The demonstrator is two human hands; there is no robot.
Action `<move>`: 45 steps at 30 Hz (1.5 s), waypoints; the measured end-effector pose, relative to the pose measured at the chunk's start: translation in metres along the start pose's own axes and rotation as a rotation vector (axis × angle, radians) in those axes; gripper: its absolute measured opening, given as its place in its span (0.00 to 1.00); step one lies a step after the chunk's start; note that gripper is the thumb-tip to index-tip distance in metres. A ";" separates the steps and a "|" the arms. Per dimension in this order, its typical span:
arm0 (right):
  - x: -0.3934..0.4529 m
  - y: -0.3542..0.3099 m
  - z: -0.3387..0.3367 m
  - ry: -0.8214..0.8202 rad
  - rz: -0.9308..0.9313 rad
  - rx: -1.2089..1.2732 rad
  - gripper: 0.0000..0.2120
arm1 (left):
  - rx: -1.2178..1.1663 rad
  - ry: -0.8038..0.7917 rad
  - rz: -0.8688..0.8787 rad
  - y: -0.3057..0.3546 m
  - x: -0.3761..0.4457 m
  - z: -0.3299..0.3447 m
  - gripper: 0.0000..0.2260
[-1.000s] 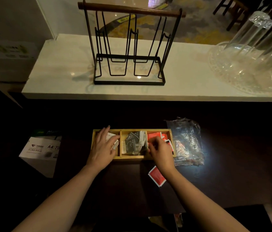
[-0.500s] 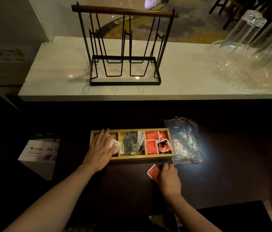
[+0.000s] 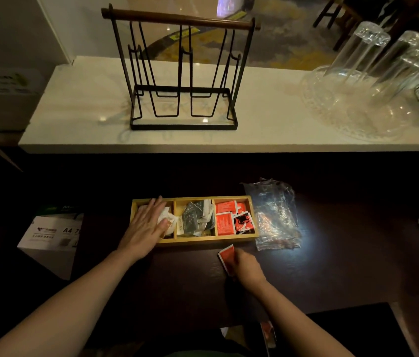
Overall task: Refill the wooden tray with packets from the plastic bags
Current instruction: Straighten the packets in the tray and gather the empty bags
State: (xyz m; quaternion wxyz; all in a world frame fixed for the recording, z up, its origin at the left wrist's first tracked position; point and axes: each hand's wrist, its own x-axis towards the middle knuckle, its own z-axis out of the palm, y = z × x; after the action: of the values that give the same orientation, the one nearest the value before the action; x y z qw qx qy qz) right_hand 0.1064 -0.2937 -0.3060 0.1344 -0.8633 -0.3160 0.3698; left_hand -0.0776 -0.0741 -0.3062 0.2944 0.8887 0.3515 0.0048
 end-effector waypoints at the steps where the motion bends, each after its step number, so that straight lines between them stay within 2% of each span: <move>1: -0.002 -0.003 -0.003 -0.009 -0.030 0.074 0.10 | -0.071 0.005 -0.009 0.000 -0.001 -0.003 0.24; 3: -0.005 -0.012 -0.014 0.030 -0.111 0.175 0.11 | -0.191 0.026 -0.028 0.003 -0.001 -0.006 0.25; 5: -0.004 -0.022 -0.028 0.146 -0.143 0.217 0.10 | -0.239 0.061 -0.043 0.006 -0.002 -0.006 0.25; 9: 0.011 -0.037 -0.056 0.408 -0.125 0.274 0.12 | -0.104 0.141 -0.027 0.002 -0.010 -0.001 0.25; 14: 0.026 -0.047 -0.059 0.282 -0.143 0.190 0.11 | 0.088 0.263 -0.019 -0.001 -0.030 0.011 0.22; 16: 0.026 -0.042 -0.057 0.304 -0.134 0.181 0.13 | 0.171 0.306 -0.034 -0.003 -0.037 0.013 0.20; 19: 0.019 -0.022 -0.055 0.410 -0.089 0.258 0.09 | 0.302 0.323 0.013 -0.003 -0.046 0.019 0.16; 21: 0.011 -0.004 -0.054 0.521 -0.084 0.169 0.08 | 0.380 0.304 0.047 0.000 -0.047 0.022 0.15; 24: 0.009 0.018 -0.055 0.684 -0.164 -0.245 0.13 | 0.413 0.272 0.019 0.007 -0.044 0.025 0.16; 26: 0.014 0.024 -0.055 0.612 -0.167 -0.355 0.20 | 0.447 0.254 -0.004 0.012 -0.042 0.025 0.17; 29: 0.024 0.032 -0.053 0.367 -0.080 -0.375 0.36 | 0.509 0.242 -0.015 0.018 -0.040 0.023 0.15; 31: 0.030 0.038 -0.052 0.284 -0.036 -0.433 0.41 | 0.501 0.255 -0.062 0.025 -0.037 0.020 0.17; 34: 0.035 0.040 -0.054 0.313 -0.034 -0.369 0.34 | 0.442 0.325 -0.081 0.047 -0.028 0.016 0.18; 37: 0.041 0.041 -0.061 0.355 -0.058 -0.344 0.30 | 0.376 0.326 0.020 0.085 -0.012 0.021 0.14; 41: 0.048 0.045 -0.071 0.356 -0.070 -0.428 0.29 | 0.310 0.161 0.287 0.145 0.010 0.041 0.14; 45: 0.053 0.051 -0.070 0.288 -0.163 -0.595 0.28 | 0.325 -0.029 0.573 0.190 0.032 0.063 0.16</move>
State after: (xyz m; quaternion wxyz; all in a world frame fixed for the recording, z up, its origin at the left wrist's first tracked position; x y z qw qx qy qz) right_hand 0.2077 -0.2983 -0.3102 -0.0509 -0.8800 -0.4557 0.1238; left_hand 0.0782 -0.1964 -0.2647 0.1405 0.9867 0.0794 0.0187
